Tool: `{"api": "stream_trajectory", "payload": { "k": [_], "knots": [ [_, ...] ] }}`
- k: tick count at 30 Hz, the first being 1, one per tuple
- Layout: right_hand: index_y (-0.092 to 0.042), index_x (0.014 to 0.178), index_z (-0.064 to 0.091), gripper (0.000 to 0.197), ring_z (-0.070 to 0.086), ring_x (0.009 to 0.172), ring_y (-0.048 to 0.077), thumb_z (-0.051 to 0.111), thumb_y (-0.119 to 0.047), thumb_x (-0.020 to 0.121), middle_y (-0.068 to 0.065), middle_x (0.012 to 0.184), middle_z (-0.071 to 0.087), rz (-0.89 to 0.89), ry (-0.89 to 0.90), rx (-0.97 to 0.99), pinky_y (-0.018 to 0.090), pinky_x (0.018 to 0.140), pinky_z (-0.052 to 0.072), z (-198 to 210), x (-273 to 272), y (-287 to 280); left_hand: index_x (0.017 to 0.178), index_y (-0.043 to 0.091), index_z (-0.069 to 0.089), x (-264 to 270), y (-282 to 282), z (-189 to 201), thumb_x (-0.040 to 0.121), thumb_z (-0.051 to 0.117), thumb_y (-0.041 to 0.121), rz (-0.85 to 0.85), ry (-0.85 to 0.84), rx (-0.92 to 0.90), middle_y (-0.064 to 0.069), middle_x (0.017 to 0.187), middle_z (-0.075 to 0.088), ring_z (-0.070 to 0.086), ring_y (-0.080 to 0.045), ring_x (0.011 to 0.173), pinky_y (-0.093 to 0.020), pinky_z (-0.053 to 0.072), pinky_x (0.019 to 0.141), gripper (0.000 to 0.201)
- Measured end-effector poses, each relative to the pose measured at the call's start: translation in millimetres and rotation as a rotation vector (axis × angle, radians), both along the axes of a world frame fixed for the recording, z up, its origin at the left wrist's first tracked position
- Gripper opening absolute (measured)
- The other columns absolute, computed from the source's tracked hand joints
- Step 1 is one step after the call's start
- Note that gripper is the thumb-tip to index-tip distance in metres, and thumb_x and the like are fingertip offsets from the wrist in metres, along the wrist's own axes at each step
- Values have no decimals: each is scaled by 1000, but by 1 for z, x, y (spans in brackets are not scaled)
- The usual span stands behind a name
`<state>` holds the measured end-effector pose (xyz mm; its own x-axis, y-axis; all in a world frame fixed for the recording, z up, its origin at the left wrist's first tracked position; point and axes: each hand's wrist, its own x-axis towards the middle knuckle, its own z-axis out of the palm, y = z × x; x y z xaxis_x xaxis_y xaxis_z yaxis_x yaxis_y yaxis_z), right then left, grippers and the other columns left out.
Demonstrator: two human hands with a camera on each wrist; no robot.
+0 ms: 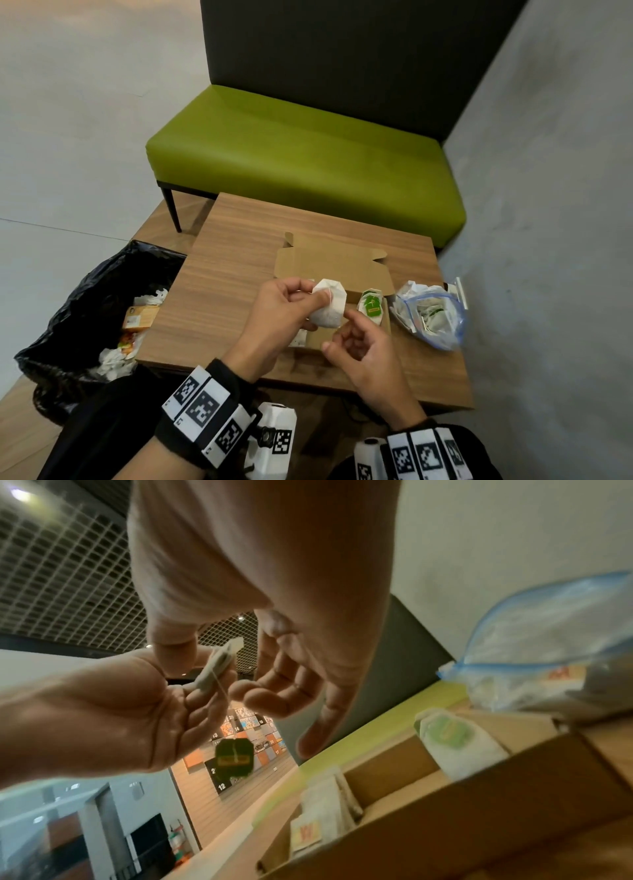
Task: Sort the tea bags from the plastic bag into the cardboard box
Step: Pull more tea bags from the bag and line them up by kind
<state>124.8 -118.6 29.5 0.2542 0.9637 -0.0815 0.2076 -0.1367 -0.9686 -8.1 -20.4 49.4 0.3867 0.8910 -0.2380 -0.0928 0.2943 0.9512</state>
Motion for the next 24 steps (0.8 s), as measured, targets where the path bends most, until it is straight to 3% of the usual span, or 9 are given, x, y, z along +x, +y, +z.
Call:
{"api": "stream_trajectory", "payload": {
  "k": [4, 7, 11, 15, 17, 20, 24],
  "knots": [
    [-25, 101, 72, 22, 56, 66, 9, 77, -14, 84, -6, 69, 61, 3, 15, 16, 25, 63, 49, -7, -8, 5, 94, -9, 66, 0, -2, 2, 85, 73, 11, -15, -24, 3, -17, 77, 73, 67, -23, 71, -30, 53, 59, 23],
    [-22, 98, 75, 15, 68, 72, 14, 72, -11, 89, -2, 78, 74, 2, 35, 19, 26, 68, 55, -11, -11, 6, 95, -9, 67, -1, -3, 3, 85, 73, 11, -17, -62, -16, -17, 76, 74, 69, -25, 71, -34, 54, 65, 23],
    [-24, 86, 77, 14, 68, 74, 8, 72, -12, 89, -2, 81, 76, -21, 13, -12, 22, 70, 54, -18, -12, 3, 92, -6, 68, -2, -4, 5, 86, 71, 11, 24, -93, -16, -22, 80, 73, 67, -25, 71, -32, 54, 58, 18],
    [-19, 89, 78, 7, 61, 61, 11, 74, -13, 87, 3, 74, 73, -72, 71, -65, 25, 58, 51, -27, -11, -1, 90, -6, 68, -1, -4, 4, 88, 69, 9, 66, -114, -38, -17, 73, 72, 66, -22, 66, -30, 55, 55, 16],
    [-12, 94, 76, 8, 64, 59, 16, 72, -9, 87, 5, 76, 75, -79, 139, -82, 27, 60, 53, -25, -10, -2, 84, 1, 70, -2, -4, 3, 88, 69, 9, 40, -106, -47, -14, 73, 72, 66, -20, 65, -27, 55, 55, 9],
    [-8, 105, 72, 16, 73, 71, 26, 61, -10, 94, 8, 89, 77, -102, 205, -59, 29, 66, 58, -17, -6, 2, 80, 3, 71, -5, -7, 0, 87, 69, 7, -47, -90, -58, -13, 75, 72, 66, -21, 67, -28, 56, 58, 9],
    [-10, 97, 76, 17, 74, 85, 24, 60, -8, 95, 8, 90, 78, -281, 202, 57, 33, 76, 59, -14, 4, 14, 83, 6, 74, -7, -15, -8, 86, 72, 13, -159, -19, -25, -7, 81, 73, 66, -13, 74, -24, 51, 63, 8]
  ]
}}
